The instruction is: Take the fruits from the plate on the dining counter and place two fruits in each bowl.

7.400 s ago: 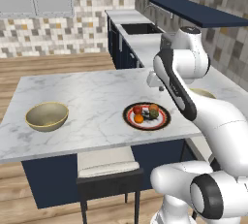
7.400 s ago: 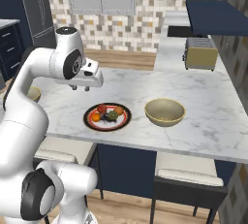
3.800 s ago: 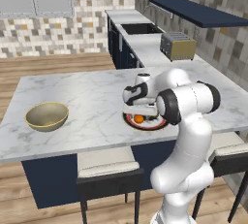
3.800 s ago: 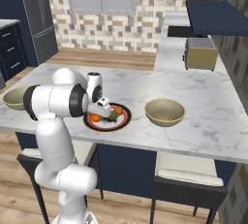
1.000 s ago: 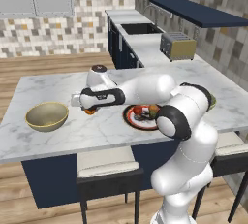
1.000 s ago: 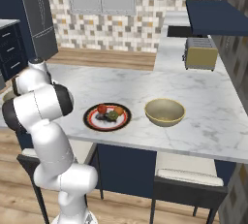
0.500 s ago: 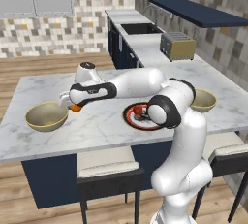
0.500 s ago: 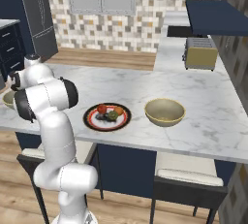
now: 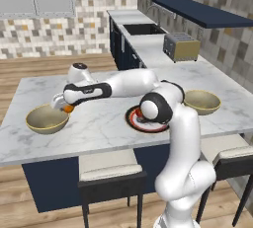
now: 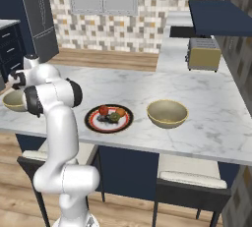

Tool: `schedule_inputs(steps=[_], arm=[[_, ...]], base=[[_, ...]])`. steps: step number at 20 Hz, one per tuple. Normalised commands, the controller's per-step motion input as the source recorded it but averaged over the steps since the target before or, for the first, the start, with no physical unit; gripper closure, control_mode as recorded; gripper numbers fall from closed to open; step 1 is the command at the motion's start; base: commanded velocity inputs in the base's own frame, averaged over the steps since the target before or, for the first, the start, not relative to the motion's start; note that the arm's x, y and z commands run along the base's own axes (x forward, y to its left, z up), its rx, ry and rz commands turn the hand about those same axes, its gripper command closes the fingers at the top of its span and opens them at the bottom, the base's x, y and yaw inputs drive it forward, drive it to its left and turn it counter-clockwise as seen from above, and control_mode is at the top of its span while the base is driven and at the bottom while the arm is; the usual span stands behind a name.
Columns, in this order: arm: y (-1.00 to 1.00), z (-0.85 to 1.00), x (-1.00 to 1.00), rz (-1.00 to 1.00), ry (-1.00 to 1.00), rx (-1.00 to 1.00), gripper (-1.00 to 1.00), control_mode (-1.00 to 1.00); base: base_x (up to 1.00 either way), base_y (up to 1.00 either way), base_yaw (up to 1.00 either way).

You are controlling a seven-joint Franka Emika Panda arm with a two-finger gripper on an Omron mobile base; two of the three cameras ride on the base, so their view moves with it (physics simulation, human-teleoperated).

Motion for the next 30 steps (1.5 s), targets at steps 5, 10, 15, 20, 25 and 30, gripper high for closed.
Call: schedule_inputs(steps=[5,10,15,20,25,30], arm=[[0.4,-0.11,0.02,0.0,0.0,-0.13,1.0,-1.0],[0.31,-0.13,0.0,0.0,0.0,-0.09,1.0,-1.0],[0.15,-0.23,0.0,0.0,0.02,-0.06,1.0,-1.0],[0.02,-0.28,0.0,0.0,0.05,-0.02,1.0,-1.0],[0.03,-0.19,0.01,0.0,0.02,0.0,1.0,-1.0],[0.02,-0.18,0.03,0.0,0.08,-0.01,-1.0,-1.0]], base=[[0.0,0.0,0.0],[0.0,0.0,0.0],[0.0,0.0,0.0],[0.0,0.0,0.0],[0.0,0.0,0.0],[0.0,0.0,0.0]])
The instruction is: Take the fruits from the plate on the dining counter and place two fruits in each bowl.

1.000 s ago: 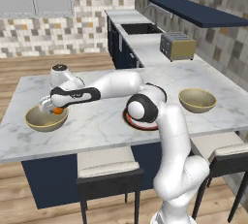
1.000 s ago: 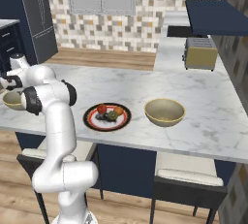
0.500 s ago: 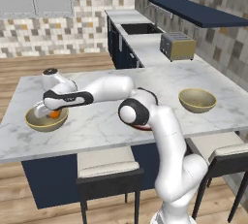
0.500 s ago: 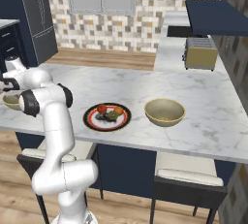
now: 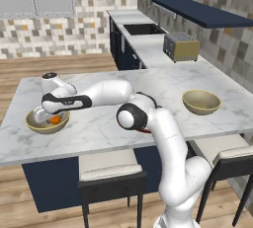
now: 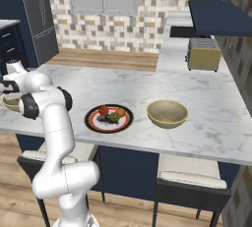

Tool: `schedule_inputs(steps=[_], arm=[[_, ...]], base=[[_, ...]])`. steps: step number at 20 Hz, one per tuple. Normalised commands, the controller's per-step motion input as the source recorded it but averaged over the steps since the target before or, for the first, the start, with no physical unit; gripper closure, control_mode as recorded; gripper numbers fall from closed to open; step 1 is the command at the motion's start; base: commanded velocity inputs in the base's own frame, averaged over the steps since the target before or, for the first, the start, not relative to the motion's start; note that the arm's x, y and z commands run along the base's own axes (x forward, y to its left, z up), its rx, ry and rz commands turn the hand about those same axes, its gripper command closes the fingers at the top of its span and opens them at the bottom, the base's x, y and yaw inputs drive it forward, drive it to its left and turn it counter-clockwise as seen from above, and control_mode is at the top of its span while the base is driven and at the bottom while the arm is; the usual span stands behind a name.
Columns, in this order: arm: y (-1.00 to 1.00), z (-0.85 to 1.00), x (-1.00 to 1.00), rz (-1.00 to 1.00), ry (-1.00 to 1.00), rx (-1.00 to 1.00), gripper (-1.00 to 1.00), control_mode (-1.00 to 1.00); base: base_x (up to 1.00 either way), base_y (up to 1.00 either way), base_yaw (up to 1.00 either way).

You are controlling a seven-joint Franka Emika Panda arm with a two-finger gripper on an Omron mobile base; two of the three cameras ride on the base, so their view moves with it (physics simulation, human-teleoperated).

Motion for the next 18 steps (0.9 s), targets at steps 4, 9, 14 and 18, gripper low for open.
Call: schedule_inputs(steps=[4,9,14,18], arm=[[0.0,-0.19,0.04,0.0,0.13,-0.01,-1.0,-1.0],[0.0,0.02,0.0,0.0,0.01,0.0,-1.0,-1.0],[-0.03,0.28,-0.04,0.01,0.0,0.0,-1.0,-1.0],[-0.51,0.31,-0.46,0.0,0.0,0.0,-1.0,-1.0]], base=[[0.0,0.0,0.0],[0.0,0.0,0.0],[0.0,0.0,0.0],[0.0,0.0,0.0]])
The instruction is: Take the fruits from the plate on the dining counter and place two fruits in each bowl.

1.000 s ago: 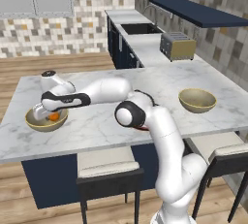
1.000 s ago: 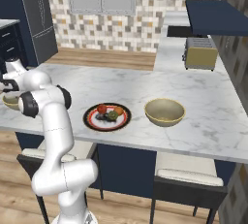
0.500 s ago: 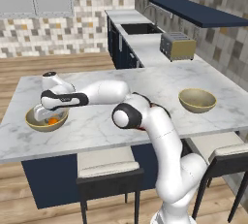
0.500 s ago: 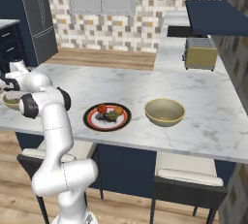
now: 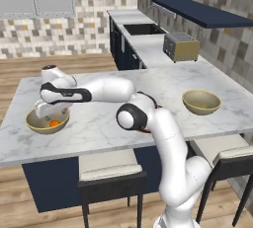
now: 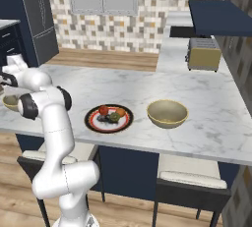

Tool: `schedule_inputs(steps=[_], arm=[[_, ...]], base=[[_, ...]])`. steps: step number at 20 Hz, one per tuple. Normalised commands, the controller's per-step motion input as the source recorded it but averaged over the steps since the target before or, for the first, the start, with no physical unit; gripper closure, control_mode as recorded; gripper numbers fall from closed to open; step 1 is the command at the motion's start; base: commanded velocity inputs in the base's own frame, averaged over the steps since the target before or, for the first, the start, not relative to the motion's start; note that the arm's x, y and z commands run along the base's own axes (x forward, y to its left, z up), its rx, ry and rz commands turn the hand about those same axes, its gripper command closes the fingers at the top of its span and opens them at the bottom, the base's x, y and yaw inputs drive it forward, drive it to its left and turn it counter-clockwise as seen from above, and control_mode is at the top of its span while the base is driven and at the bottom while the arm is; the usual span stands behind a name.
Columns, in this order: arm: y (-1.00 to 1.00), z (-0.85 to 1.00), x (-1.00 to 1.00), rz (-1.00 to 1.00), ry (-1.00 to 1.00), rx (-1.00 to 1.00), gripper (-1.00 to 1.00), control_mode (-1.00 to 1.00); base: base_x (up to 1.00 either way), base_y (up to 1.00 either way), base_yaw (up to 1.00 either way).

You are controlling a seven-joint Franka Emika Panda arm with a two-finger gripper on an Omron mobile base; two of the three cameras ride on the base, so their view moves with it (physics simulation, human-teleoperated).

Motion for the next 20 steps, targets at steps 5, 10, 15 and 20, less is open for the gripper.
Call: schedule_inputs(steps=[5,10,15,20], arm=[[-0.93,0.08,-0.74,-0.01,-0.02,0.0,-1.0,-1.0],[-1.0,0.0,-0.68,-0.01,-0.02,0.0,-1.0,-1.0],[-1.0,0.0,-0.35,-0.15,0.02,0.0,-1.0,-1.0],[-1.0,0.0,-0.06,-0.29,0.11,0.0,-1.0,-1.0]], base=[[0.0,0.0,0.0],[0.0,0.0,0.0],[0.0,0.0,0.0],[0.0,0.0,0.0]])
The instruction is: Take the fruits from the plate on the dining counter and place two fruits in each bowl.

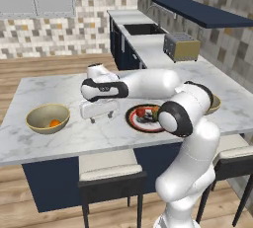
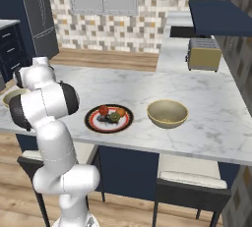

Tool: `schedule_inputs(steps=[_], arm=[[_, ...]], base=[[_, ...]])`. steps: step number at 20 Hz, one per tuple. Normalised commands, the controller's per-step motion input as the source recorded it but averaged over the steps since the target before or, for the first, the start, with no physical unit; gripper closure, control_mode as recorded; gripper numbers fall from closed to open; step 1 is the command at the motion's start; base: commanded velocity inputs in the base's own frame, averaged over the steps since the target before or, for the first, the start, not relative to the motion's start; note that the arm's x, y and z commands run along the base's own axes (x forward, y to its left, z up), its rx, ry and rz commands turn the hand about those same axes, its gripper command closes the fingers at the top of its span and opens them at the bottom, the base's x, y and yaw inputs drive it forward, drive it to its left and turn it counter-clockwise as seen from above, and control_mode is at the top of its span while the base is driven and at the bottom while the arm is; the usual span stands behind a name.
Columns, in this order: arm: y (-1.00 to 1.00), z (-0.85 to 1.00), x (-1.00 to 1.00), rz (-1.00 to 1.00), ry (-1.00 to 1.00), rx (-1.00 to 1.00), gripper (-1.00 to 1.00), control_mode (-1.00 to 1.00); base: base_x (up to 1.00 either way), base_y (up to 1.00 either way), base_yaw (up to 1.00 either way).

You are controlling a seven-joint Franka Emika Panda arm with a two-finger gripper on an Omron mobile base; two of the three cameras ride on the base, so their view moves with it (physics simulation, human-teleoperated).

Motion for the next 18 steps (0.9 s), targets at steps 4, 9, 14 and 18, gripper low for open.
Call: schedule_inputs(steps=[4,9,14,18], arm=[[-1.0,0.0,0.0,-0.23,0.07,0.0,-1.0,-1.0],[-1.0,0.0,0.0,-0.07,0.01,-0.01,-1.0,-1.0],[-0.95,0.0,0.03,0.0,-0.07,-0.03,-1.0,-1.0],[-0.84,0.01,0.2,0.0,0.0,0.0,-1.0,-1.0]], base=[[0.0,0.0,0.0],[0.0,0.0,0.0],[0.0,0.0,0.0],[0.0,0.0,0.0]])
